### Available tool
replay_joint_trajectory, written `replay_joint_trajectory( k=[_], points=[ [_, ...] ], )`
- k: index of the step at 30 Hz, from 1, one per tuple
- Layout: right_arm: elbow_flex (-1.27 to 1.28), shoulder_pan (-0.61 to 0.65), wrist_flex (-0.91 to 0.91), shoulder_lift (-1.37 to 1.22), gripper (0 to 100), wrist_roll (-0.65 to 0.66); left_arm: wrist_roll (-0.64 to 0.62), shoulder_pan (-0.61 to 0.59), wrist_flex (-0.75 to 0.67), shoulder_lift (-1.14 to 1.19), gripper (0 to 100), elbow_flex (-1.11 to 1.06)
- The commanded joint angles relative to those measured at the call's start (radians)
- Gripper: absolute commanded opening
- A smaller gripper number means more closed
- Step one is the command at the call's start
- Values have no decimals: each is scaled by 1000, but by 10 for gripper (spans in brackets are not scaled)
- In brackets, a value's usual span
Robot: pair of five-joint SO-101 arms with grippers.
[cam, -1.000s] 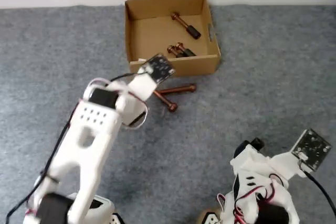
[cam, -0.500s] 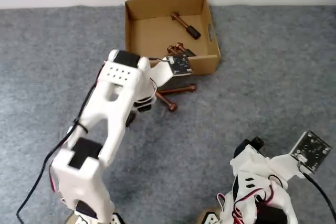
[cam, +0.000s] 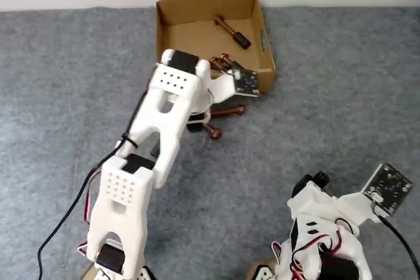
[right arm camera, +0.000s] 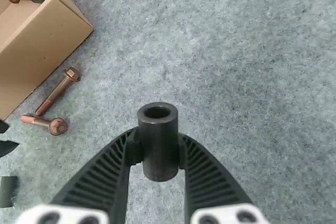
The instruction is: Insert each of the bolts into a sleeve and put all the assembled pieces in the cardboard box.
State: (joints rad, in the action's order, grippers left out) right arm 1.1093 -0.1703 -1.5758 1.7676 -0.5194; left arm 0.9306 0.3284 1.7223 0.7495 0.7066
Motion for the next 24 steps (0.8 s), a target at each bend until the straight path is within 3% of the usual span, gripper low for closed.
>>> replay_joint_trajectory(
  k=[1,18,24],
  points=[
    [-8,-13,30,2,8,11,12,34,17,21,128,64],
    [-8,-8,30,2,8,11,12,60,21,359,126,380],
    [-8,-8,30,2,8,11,12,61,23,391,64,390]
  ],
)
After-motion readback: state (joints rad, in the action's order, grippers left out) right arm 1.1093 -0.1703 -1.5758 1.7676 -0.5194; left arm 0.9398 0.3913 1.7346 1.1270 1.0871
